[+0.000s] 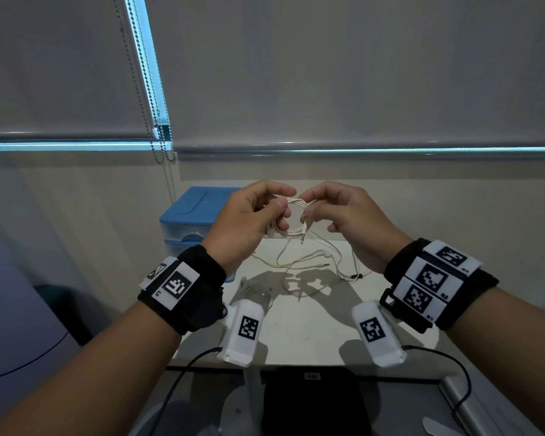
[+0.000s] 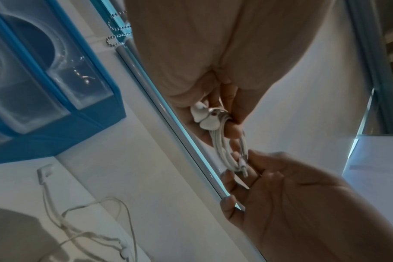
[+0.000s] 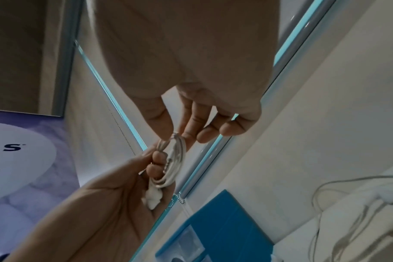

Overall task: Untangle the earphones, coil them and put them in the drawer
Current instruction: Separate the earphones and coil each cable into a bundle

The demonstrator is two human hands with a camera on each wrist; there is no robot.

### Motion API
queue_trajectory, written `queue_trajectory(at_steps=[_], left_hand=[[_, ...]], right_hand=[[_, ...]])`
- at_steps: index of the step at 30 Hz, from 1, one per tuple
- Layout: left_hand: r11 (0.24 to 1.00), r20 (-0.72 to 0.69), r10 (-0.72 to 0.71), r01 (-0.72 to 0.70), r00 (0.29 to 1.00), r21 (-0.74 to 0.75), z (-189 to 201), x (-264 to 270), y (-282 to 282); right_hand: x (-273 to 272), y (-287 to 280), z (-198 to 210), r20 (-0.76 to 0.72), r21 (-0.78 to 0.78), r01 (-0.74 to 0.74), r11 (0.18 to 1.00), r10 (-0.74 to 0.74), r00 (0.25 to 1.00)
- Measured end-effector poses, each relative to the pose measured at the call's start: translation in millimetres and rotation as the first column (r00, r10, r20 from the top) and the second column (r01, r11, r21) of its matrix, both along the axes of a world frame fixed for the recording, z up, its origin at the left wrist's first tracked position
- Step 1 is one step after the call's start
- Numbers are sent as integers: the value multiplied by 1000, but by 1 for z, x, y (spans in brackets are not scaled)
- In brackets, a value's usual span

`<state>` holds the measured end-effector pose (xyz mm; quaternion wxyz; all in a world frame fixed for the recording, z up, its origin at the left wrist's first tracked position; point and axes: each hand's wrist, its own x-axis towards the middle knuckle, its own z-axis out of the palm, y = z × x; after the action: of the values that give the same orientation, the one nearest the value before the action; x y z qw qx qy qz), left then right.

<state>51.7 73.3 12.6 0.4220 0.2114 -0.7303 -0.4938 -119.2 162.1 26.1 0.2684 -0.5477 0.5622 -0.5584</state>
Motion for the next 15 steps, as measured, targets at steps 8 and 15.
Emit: queue_trajectory(at_steps=[8, 15], left_hand=[[979, 284, -19, 75, 959, -189, -4, 8, -10], [869, 554, 177, 135, 814, -476, -32, -5, -22]], right_hand=[[-18, -11, -11, -312, 76, -18, 997, 41, 949], [-32, -12, -27, -630, 158, -24, 987, 120, 767]])
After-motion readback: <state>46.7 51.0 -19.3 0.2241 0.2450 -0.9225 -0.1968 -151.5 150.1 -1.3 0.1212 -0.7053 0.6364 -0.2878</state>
